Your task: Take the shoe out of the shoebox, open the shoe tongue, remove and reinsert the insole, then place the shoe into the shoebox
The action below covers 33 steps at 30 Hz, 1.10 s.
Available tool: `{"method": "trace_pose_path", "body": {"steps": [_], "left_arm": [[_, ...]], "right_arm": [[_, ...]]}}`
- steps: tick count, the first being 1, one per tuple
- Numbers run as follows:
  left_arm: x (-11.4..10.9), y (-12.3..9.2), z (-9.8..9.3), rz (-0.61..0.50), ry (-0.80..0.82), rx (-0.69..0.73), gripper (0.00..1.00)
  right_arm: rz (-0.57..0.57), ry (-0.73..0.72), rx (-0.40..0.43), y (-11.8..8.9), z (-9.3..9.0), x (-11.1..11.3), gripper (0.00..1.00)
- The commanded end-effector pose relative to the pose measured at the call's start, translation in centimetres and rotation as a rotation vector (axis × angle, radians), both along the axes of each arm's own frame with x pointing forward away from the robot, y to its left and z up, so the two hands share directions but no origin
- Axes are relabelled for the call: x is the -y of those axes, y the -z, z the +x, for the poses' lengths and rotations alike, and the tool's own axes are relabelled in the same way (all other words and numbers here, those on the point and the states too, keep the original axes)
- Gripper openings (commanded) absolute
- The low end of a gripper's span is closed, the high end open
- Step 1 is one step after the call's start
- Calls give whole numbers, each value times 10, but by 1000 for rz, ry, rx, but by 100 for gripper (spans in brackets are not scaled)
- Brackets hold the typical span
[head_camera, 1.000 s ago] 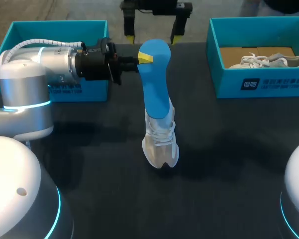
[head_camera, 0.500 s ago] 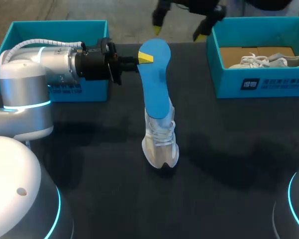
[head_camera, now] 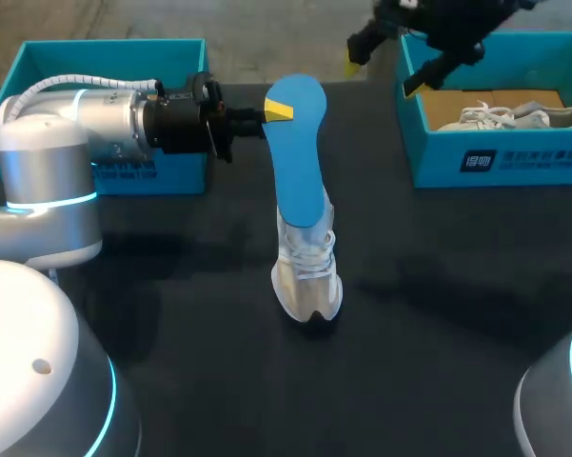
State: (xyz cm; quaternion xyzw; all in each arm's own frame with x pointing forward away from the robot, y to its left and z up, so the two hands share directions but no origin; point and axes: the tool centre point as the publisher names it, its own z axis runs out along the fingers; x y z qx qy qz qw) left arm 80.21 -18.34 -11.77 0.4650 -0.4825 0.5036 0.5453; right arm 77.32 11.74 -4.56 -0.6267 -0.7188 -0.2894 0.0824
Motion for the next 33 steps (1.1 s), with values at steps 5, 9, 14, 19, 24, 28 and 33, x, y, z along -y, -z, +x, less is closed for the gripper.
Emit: {"method": "trace_pose_path", "body": {"steps": [5,9,14,19,24,28,33], "left_arm": [[0,1,0,-2,0,1,0],[0,1,0,-2,0,1,0],[0,1,0,-2,0,1,0],[0,1,0,-2,0,1,0],[0,1,0,-2,0,1,0],[0,1,0,-2,0,1,0],[0,1,0,-2,0,1,0]], "right_arm": [[538,-198,-27,16,6,-5,100],[602,-235,-57,22,8,-7,100],[646,-249,-107,31,11,-5,100],[729,-228,-105,37,16,2,100],[757,-242,-110,42,21,5,100],[742,-250,-141,50,25,8,100],[739,-239,-151,58,29,11,100]]}}
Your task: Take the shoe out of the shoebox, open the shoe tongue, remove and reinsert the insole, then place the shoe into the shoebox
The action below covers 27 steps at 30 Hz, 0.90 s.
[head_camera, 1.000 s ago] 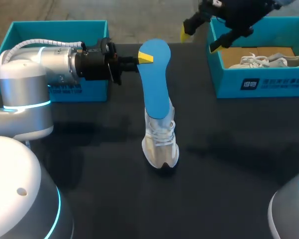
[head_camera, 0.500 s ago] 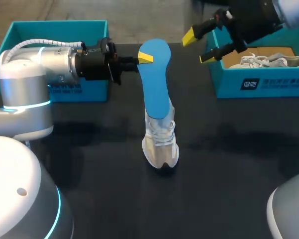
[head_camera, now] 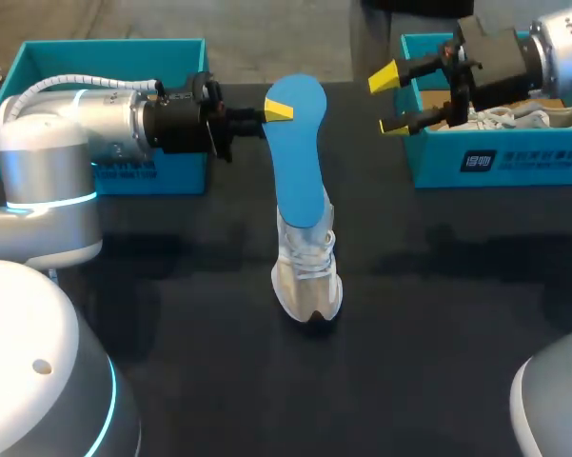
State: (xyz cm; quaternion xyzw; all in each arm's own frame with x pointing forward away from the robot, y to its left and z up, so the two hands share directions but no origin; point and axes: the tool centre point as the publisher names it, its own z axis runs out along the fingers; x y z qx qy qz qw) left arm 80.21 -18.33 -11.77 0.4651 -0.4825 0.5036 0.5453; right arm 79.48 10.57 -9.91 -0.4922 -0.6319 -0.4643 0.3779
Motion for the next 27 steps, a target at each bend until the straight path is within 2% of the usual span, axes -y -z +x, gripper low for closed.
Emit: {"method": "trace_pose_path", "body": {"steps": [1,9,14,27], "left_arm": [[0,1,0,-2,0,1,0],[0,1,0,-2,0,1,0],[0,1,0,-2,0,1,0],[0,1,0,-2,0,1,0]], "right_arm": [[29,-2,-7,5,8,0,100],[12,59,-12,8,11,5,100],[49,51,-43,4,8,2,100],[49,51,-43,4,8,2,100]]}}
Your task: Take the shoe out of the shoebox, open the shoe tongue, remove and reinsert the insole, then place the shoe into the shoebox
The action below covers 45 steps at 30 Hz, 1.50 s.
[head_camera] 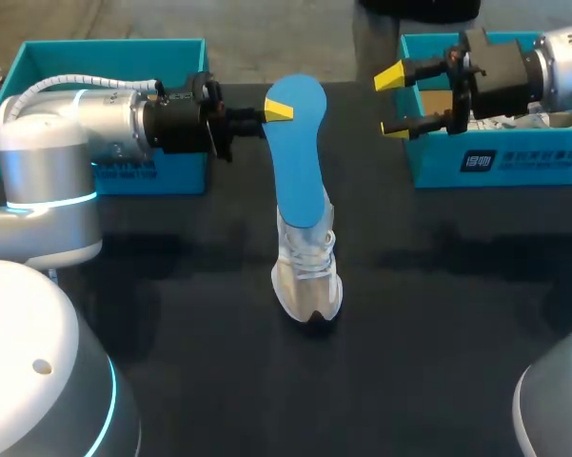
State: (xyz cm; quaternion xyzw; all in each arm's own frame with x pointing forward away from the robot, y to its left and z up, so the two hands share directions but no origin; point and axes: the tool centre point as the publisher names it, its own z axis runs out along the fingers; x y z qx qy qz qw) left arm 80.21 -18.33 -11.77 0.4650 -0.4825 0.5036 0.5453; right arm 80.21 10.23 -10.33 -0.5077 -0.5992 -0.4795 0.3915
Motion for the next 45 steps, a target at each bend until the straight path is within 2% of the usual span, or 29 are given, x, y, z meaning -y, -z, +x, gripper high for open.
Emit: {"method": "trace_pose_path", "body": {"steps": [1,11,15,25,31,38,45], "left_arm": [[0,1,0,-2,0,1,0],[0,1,0,-2,0,1,0],[-3,-4,3,-5,41,249,0],[-7,-7,9,-20,19,643,0],[-8,-12,15,-25,-12,1046,0],[-10,-18,20,-4,-21,1323,0],[-12,-31,28,40,-6,1660,0]], "right_arm": [[-2,0,-1,0,1,-1,100],[-2,0,-1,0,1,-1,100],[-2,0,-1,0,1,-1,100],[-2,0,-1,0,1,-1,100],[-2,0,-1,0,1,-1,100],[-2,0,-1,0,1,-1,100],[-2,0,-1,0,1,-1,100]]}}
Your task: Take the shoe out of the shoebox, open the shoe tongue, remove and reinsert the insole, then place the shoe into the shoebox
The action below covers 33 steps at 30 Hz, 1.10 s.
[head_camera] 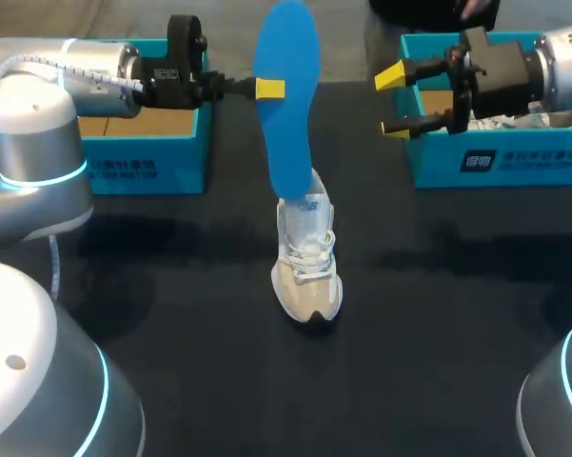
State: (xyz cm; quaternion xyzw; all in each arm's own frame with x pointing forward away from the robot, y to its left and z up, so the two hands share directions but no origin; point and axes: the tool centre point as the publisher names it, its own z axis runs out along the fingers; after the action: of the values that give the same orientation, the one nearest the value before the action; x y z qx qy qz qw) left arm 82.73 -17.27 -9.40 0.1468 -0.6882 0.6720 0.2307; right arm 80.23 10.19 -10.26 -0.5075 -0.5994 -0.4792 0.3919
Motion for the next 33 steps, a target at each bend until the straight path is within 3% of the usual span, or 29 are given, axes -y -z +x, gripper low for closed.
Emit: {"method": "trace_pose_path", "body": {"steps": [1,9,29,33], "left_arm": [[-2,-9,4,62,-31,680,0],[-4,-9,6,45,-34,789,0],[-4,-9,5,41,-35,777,0],[-3,2,6,46,4,1089,0]], "right_arm": [[-2,1,-1,0,1,-2,100],[-2,1,-1,0,1,-2,100],[-2,1,-1,0,1,-2,100],[-2,1,-1,0,1,-2,100]]}}
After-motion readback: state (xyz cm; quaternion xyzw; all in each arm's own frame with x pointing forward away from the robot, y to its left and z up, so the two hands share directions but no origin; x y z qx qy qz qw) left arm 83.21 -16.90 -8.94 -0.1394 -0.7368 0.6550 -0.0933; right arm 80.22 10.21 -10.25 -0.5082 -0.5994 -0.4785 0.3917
